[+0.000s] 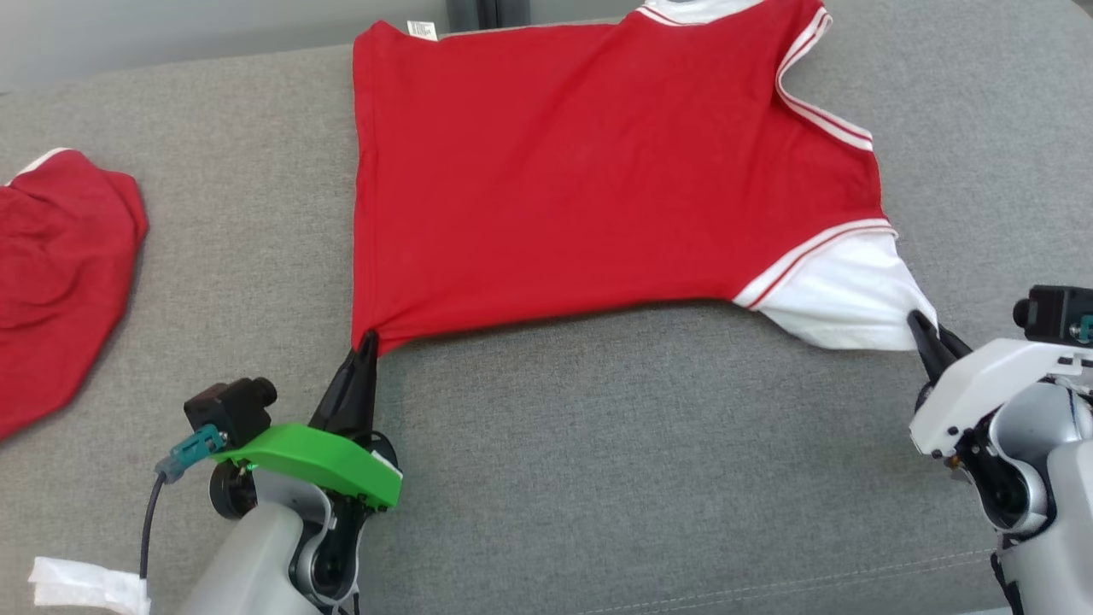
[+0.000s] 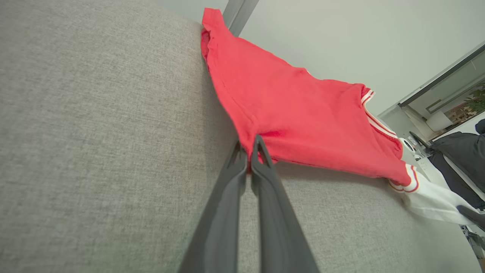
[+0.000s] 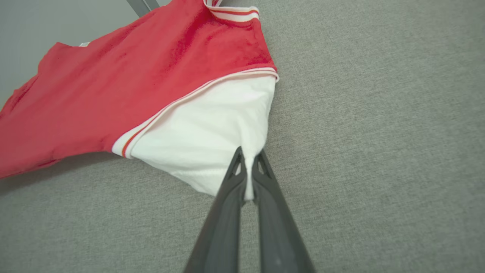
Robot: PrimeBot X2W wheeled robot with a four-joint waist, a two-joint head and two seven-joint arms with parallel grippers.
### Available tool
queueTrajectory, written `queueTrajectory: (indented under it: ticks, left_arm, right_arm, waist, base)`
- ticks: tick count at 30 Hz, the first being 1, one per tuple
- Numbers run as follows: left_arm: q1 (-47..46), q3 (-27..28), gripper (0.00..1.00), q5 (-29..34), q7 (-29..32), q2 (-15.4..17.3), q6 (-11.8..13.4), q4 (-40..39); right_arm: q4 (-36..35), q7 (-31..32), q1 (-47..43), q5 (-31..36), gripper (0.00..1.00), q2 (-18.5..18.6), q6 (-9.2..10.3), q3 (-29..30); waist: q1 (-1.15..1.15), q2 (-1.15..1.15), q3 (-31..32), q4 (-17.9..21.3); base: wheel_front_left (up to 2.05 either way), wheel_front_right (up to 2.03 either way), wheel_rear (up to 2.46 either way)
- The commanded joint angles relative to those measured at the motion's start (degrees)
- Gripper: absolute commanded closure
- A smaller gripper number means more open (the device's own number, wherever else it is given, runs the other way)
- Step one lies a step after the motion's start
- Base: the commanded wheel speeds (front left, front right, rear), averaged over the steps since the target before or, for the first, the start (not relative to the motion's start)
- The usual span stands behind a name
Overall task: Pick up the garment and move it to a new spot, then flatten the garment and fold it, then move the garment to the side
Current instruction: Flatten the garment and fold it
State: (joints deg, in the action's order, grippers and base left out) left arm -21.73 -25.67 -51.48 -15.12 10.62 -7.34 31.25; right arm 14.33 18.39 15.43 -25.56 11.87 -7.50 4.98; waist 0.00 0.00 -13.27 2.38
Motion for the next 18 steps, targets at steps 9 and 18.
queueTrajectory:
  ticks: [9, 18]
  left_arm:
    - [7.1, -0.1, 1.00, 0.5, 0.0, 0.8, -0.2, -1.8]
    - [12.3, -1.2, 1.00, 1.9, 0.0, 1.9, 0.1, -1.7]
  right_arm:
    - [-15.7, 14.4, -12.3, 8.6, 1.00, -6.4, 0.01, 7.6]
    - [-20.7, 21.7, -19.9, 10.3, 1.00, -8.7, 0.01, 11.1]
  waist:
    - [0.00, 0.00, 3.7, -2.1]
    - [0.00, 0.00, 5.4, -2.8]
  base:
    - [0.00, 0.00, 0.00]
    - [0.00, 0.00, 0.00]
